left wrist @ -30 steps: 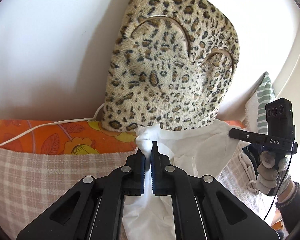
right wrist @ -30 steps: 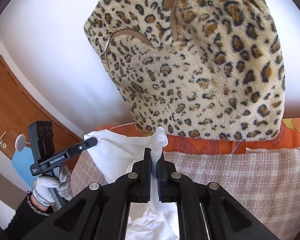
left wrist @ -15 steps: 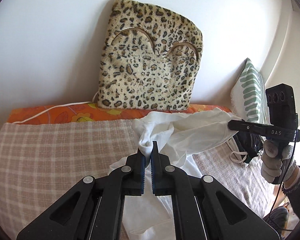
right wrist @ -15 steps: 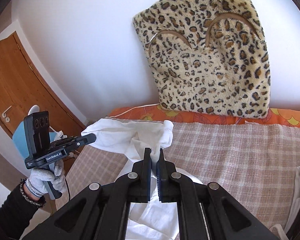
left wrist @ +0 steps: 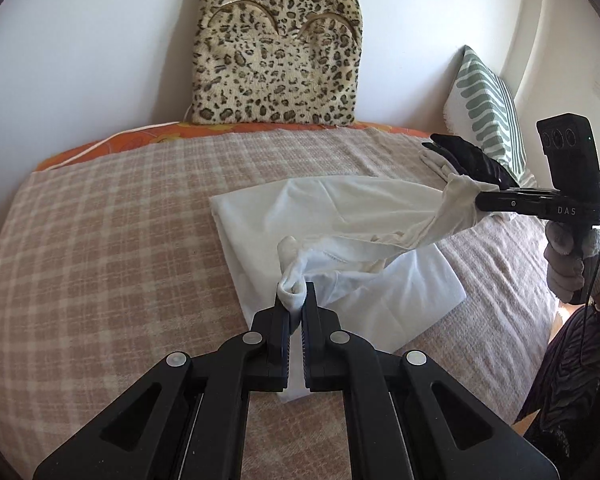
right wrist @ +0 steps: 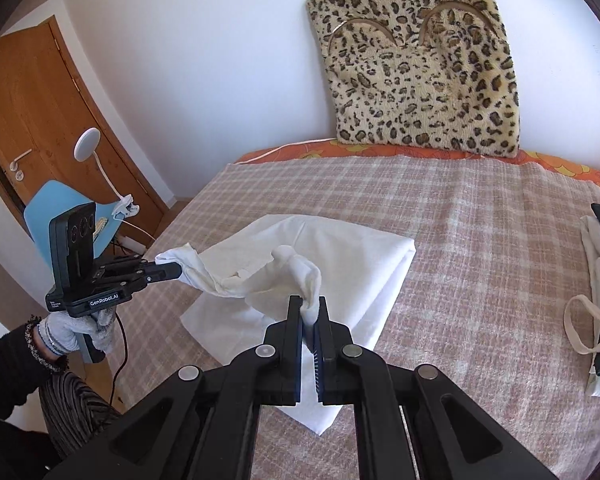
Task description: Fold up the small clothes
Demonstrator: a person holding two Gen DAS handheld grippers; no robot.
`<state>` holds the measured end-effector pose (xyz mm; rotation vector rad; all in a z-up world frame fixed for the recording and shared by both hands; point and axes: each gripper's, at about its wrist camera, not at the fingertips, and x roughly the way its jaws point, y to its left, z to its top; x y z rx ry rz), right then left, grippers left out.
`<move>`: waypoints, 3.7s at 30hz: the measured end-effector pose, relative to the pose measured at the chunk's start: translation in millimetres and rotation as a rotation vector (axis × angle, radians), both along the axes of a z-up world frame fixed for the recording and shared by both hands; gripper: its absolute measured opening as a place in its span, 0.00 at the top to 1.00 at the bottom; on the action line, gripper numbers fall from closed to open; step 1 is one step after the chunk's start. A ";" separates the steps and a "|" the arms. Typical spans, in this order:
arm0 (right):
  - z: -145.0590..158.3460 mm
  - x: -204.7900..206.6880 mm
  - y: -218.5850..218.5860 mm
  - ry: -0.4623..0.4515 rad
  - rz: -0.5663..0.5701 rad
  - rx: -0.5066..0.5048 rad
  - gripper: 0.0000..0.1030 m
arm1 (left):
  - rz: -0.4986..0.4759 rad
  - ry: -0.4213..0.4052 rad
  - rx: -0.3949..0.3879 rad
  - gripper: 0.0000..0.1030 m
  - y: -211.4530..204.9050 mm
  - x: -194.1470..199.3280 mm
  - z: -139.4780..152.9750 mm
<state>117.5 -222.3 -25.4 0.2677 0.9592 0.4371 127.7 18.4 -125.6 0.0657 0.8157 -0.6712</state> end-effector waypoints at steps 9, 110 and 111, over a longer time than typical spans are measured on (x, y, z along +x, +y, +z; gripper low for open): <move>-30.6 -47.1 29.6 0.002 0.152 -0.339 0.76 | -0.085 -0.039 0.185 0.92 1.2 -33.4 -9.8; -81.4 75.6 73.8 0.088 0.156 -0.209 0.76 | -0.352 0.053 0.098 0.83 -73.3 -27.2 -18.1; -76.0 73.2 67.9 0.077 0.145 -0.169 0.76 | -0.348 0.051 0.069 0.81 -68.4 -25.6 -9.5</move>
